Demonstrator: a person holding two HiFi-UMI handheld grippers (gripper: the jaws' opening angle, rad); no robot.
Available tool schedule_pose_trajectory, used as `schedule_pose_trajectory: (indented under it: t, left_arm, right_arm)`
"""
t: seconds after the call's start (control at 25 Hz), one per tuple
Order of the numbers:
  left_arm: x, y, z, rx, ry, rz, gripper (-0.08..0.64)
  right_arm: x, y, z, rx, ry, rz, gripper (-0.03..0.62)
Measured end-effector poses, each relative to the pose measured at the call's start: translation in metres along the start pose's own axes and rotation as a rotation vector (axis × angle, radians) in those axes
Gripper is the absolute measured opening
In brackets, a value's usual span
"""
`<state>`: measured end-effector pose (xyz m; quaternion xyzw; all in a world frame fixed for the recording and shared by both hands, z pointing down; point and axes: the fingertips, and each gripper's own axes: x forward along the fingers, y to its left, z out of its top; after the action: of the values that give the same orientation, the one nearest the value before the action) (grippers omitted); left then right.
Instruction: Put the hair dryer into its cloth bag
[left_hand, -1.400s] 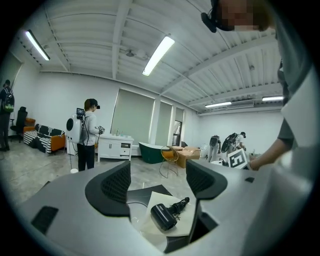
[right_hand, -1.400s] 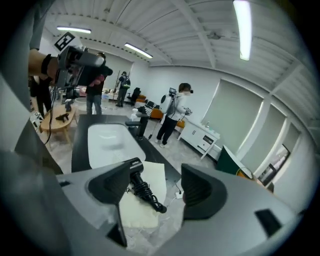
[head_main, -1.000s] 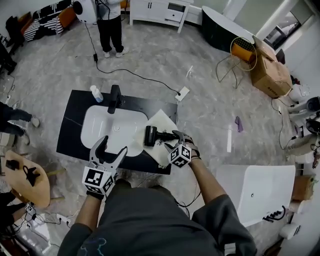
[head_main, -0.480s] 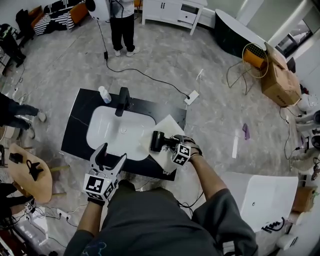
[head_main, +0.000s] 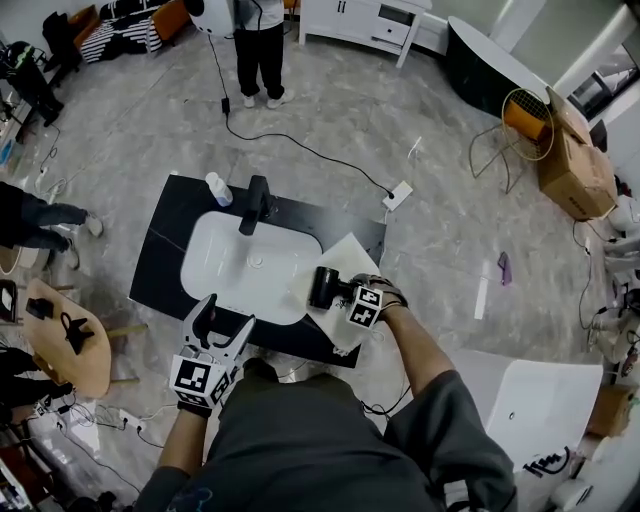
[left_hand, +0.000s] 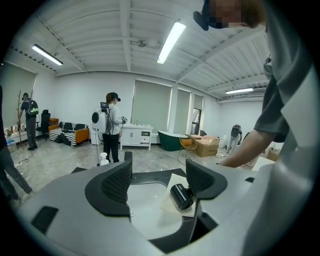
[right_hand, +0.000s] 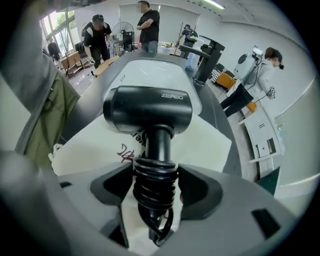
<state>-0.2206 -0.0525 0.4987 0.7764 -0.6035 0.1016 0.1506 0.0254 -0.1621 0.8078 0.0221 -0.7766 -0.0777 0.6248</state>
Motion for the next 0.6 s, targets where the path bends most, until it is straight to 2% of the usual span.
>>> schedule_pose_trajectory:
  t: [0.28,0.36,0.6]
  left_arm:
    - [0.001,0.009,-0.006,-0.010,0.026,0.022,0.347]
    - [0.003,0.008,-0.007,-0.010,0.032,0.021,0.347]
    - [0.010,0.008,-0.011,-0.009,0.045,0.007,0.347]
  right_arm:
    - [0.010,0.003,0.001,0.001,0.015,0.136,0.285]
    - [0.010,0.003,0.001,0.011,0.016,0.172,0.261]
    - [0.008,0.002,0.003,0.037,-0.011,0.181,0.242]
